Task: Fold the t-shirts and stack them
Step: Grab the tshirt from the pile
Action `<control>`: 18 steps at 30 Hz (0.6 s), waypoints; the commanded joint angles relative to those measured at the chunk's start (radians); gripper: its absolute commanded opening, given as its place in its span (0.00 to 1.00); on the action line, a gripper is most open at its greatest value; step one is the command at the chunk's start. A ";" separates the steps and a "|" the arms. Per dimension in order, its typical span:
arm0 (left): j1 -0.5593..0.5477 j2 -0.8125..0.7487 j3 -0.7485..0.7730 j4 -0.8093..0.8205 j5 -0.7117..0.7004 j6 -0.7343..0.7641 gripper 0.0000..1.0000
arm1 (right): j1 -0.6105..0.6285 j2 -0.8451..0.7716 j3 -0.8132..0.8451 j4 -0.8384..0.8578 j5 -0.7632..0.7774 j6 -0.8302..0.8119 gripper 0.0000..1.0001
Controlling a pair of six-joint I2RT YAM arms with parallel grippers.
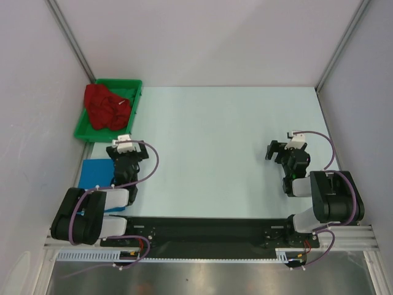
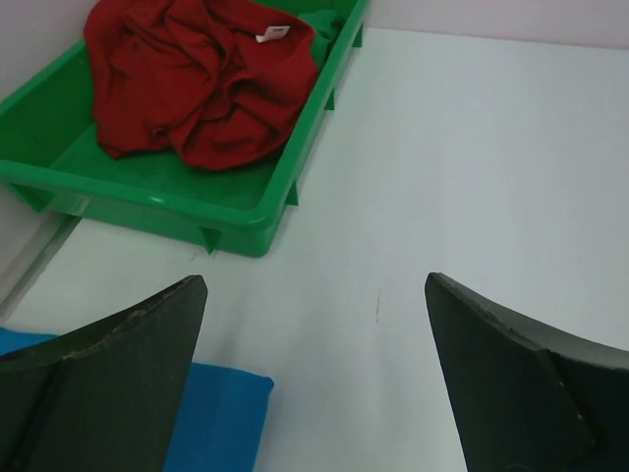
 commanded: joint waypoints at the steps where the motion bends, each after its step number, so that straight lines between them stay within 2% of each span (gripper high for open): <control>1: 0.010 -0.078 0.142 -0.233 -0.119 -0.011 1.00 | 0.000 -0.008 0.025 0.043 0.031 -0.023 1.00; 2: 0.010 -0.072 0.234 -0.383 -0.198 -0.027 1.00 | 0.000 -0.011 0.023 0.043 0.032 -0.023 1.00; 3: 0.012 -0.055 0.280 -0.446 -0.246 -0.062 1.00 | -0.002 -0.020 0.029 0.023 0.028 -0.021 1.00; 4: 0.013 -0.003 0.390 -0.526 -0.291 -0.088 1.00 | 0.001 -0.026 0.051 0.000 0.032 -0.023 1.00; 5: 0.015 0.028 0.450 -0.657 -0.394 -0.134 1.00 | 0.004 -0.037 0.068 -0.029 0.043 -0.026 1.00; 6: 0.015 0.058 0.512 -0.729 -0.433 -0.151 1.00 | 0.029 -0.073 0.094 -0.147 0.101 -0.029 1.00; 7: 0.016 0.127 0.637 -0.861 -0.464 -0.165 1.00 | 0.047 -0.093 0.150 -0.215 0.148 -0.027 1.00; 10: 0.022 0.210 0.805 -1.016 -0.529 -0.220 1.00 | 0.096 -0.161 0.201 -0.371 0.262 -0.014 1.00; 11: 0.025 0.238 0.876 -1.075 -0.541 -0.254 1.00 | 0.104 -0.179 0.248 -0.418 0.322 0.038 1.00; 12: 0.032 0.241 0.903 -1.099 -0.558 -0.277 1.00 | 0.107 -0.217 0.291 -0.637 0.506 0.286 1.00; 13: 0.038 0.240 0.922 -1.111 -0.532 -0.289 1.00 | 0.077 -0.235 0.337 -0.763 0.520 0.356 1.00; 14: 0.050 0.235 0.937 -1.087 -0.482 -0.273 1.00 | 0.046 -0.245 0.382 -0.844 0.428 0.343 1.00; 15: 0.082 0.221 0.939 -1.069 -0.354 -0.265 1.00 | 0.021 -0.252 0.431 -0.933 0.229 0.330 1.00; 16: 0.101 0.215 0.942 -1.043 -0.313 -0.289 1.00 | -0.021 -0.265 0.444 -0.955 0.132 0.350 1.00; 17: 0.123 0.210 0.949 -1.041 -0.258 -0.295 1.00 | -0.032 -0.273 0.444 -0.956 0.131 0.361 1.00; 18: 0.177 0.210 0.955 -1.032 -0.198 -0.296 1.00 | -0.042 -0.279 0.441 -0.956 0.024 0.370 1.00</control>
